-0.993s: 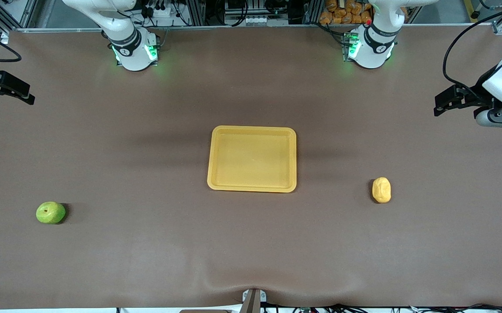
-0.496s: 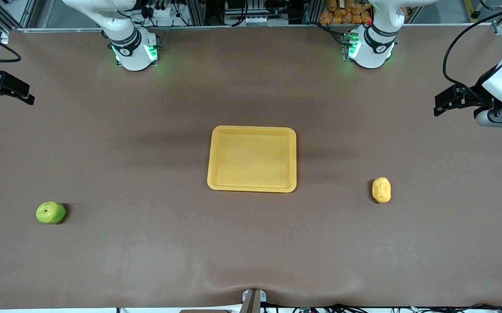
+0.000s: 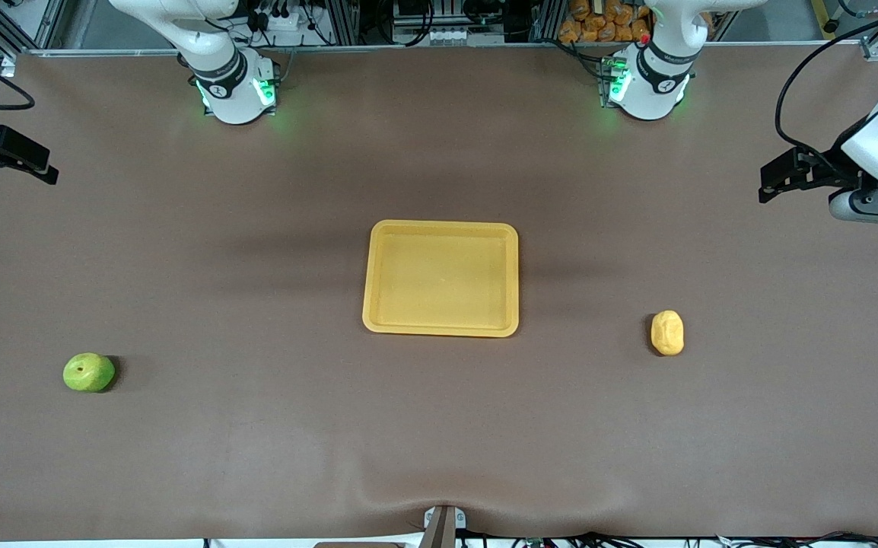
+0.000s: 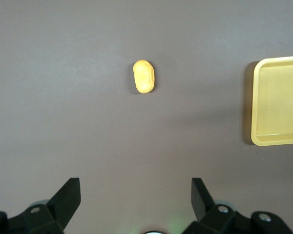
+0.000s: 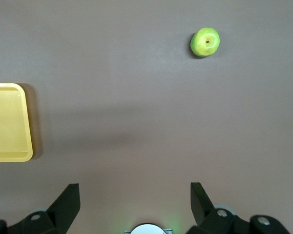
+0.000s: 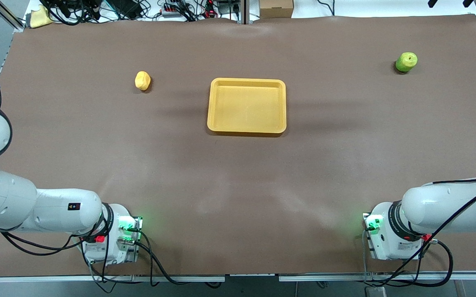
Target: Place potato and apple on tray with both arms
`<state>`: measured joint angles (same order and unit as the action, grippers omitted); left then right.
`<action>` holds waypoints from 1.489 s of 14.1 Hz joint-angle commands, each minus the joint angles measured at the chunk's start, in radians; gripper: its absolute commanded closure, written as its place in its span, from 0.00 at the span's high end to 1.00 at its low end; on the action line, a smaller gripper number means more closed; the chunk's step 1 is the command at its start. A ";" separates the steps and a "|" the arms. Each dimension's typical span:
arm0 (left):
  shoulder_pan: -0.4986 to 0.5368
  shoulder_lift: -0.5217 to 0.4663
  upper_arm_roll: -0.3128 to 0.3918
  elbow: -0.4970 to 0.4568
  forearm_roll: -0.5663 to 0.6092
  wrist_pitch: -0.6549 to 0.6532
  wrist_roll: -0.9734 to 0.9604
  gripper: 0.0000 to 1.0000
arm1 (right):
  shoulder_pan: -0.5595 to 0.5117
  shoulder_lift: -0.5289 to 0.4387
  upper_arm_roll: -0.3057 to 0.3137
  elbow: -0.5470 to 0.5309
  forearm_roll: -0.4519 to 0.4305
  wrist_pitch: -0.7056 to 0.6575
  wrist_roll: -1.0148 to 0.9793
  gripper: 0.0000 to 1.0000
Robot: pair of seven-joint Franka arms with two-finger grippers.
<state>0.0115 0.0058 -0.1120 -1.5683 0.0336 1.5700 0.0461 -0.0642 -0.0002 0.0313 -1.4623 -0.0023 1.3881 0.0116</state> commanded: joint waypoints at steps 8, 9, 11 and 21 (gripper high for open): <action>0.039 0.054 -0.009 0.010 0.016 0.018 -0.011 1.00 | -0.035 0.078 0.012 0.022 -0.002 0.026 -0.012 1.00; 0.038 0.069 -0.009 0.010 0.016 0.021 -0.011 1.00 | -0.042 0.080 0.012 0.022 -0.001 0.026 -0.012 1.00; 0.038 0.074 -0.011 0.005 0.016 0.021 -0.011 1.00 | -0.045 0.089 0.010 0.022 -0.002 0.026 -0.012 1.00; 0.033 0.091 -0.018 -0.041 0.012 0.033 -0.014 1.00 | -0.100 0.201 0.010 0.022 -0.001 0.097 -0.018 1.00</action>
<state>0.0422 0.0871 -0.1260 -1.5881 0.0336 1.5871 0.0420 -0.1427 0.1774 0.0288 -1.4618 -0.0024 1.4786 0.0067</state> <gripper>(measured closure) 0.000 0.000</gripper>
